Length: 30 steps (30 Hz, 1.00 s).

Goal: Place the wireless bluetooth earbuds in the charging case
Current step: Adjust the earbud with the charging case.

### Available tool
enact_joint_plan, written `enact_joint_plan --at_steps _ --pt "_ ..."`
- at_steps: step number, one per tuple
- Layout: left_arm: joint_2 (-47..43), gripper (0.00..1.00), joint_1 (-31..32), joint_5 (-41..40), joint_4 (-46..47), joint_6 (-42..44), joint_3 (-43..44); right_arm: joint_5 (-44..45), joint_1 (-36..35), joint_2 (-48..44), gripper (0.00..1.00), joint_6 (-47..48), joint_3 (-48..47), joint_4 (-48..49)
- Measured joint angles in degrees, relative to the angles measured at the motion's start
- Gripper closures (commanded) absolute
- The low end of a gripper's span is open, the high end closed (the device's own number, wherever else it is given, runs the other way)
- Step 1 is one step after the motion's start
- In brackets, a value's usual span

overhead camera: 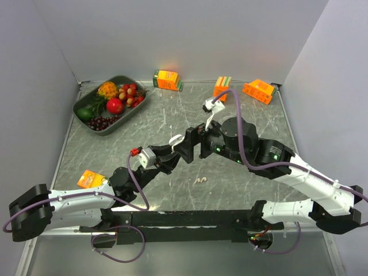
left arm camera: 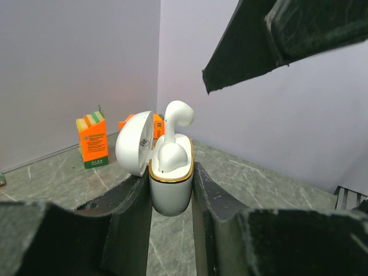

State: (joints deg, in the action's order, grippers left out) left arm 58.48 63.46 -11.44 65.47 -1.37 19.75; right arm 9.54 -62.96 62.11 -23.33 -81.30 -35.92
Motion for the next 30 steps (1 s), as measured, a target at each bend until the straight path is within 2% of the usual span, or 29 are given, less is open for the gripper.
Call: enact_joint_plan --at_steps 30 --pt "-0.8 0.99 0.0 0.0 -0.2 0.0 0.0 -7.7 2.6 2.3 0.01 -4.2 1.9 3.3"
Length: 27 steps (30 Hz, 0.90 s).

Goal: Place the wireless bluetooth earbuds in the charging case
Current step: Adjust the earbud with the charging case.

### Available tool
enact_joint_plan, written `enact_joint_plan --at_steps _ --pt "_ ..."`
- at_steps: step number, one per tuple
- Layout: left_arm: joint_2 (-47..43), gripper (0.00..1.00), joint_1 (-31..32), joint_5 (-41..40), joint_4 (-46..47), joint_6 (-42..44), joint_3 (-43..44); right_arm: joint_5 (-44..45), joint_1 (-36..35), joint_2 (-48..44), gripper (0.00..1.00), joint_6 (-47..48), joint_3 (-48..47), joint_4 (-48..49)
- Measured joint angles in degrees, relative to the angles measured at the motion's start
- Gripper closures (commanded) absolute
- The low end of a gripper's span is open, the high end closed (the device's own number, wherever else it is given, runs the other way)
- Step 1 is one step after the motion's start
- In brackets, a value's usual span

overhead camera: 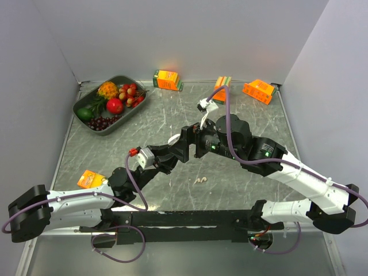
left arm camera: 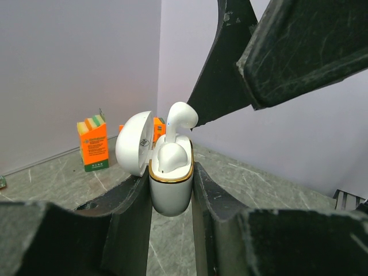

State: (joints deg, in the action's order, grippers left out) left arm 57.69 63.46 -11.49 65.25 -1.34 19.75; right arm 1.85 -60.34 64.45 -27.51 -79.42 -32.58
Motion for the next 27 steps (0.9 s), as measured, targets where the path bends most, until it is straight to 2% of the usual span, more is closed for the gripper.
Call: enact_joint_plan --at_steps 18,27 --pt "-0.2 0.99 0.0 -0.4 0.0 0.0 0.0 -0.3 0.0 -0.1 0.01 -2.5 1.1 1.3" --pt "-0.5 0.99 0.0 -0.4 -0.1 0.0 0.0 4.4 0.0 -1.6 0.02 -1.0 0.9 -0.7"
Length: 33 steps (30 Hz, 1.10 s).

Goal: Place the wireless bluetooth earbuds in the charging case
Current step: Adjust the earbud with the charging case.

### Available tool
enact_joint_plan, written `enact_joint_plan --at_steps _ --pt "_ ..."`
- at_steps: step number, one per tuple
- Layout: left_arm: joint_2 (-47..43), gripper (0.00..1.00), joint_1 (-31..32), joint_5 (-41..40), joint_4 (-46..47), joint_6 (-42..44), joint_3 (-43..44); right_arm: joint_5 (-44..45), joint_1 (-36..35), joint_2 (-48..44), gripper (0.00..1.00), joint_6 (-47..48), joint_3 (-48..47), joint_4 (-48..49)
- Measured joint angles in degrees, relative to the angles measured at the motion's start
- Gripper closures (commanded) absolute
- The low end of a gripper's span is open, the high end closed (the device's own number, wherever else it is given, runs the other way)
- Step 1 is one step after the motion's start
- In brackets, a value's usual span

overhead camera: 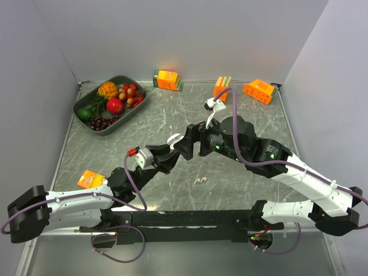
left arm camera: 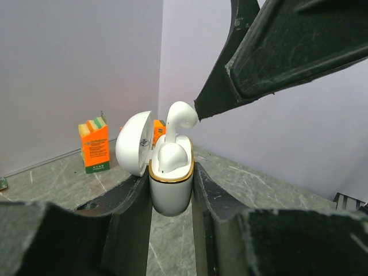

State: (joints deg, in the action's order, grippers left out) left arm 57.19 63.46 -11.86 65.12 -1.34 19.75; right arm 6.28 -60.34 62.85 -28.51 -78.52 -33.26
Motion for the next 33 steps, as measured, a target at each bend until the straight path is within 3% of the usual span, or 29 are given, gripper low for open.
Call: enact_joint_plan --at_steps 4,13,19,27,33 --pt "-0.8 0.99 0.0 0.2 -0.1 0.0 0.0 3.0 0.3 -0.9 0.15 3.5 -1.4 -2.4" --pt "-5.1 0.99 0.0 7.3 -3.5 -0.5 0.0 -4.3 6.0 -2.6 0.2 15.3 -6.3 -5.9" --pt "-8.9 0.99 -3.9 20.7 -7.8 -5.7 0.0 -12.0 6.4 -2.0 0.24 22.9 -13.3 -9.8" --pt "-10.1 0.99 -13.8 38.3 -10.5 -16.1 0.0 -17.2 6.4 -2.3 0.25 27.0 -12.8 -14.2" --pt "-6.3 0.99 -19.3 49.2 -7.8 -23.4 0.0 -20.1 6.4 -2.7 0.27 28.7 -10.9 -15.4"
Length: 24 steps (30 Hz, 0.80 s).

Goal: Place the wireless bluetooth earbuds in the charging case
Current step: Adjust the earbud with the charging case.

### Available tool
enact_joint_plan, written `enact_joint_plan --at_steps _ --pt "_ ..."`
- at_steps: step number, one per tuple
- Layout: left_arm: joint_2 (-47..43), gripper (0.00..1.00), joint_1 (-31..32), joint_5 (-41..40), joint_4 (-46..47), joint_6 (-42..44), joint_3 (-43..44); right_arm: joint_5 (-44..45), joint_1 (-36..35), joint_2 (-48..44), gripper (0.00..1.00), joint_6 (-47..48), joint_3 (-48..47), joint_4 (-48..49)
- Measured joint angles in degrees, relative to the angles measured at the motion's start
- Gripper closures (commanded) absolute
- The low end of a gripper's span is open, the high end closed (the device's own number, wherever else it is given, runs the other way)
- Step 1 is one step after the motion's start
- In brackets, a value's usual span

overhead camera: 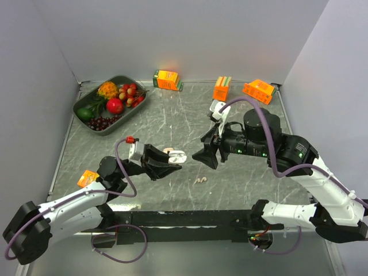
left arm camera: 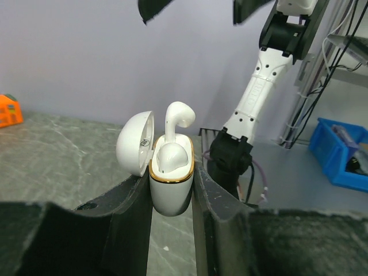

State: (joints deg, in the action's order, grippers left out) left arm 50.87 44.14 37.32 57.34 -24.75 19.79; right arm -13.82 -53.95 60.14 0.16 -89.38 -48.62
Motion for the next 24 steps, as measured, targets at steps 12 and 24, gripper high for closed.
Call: enact_joint_plan --at_steps 12,24 --pt "3.4 0.99 -2.1 4.3 4.0 -4.9 1.3 -3.3 0.0 -0.4 0.42 -2.3 6.5 1.5" --pt "3.3 0.99 -2.1 3.5 2.5 -4.5 1.9 -4.3 0.0 1.4 0.43 -5.5 6.5 4.5"
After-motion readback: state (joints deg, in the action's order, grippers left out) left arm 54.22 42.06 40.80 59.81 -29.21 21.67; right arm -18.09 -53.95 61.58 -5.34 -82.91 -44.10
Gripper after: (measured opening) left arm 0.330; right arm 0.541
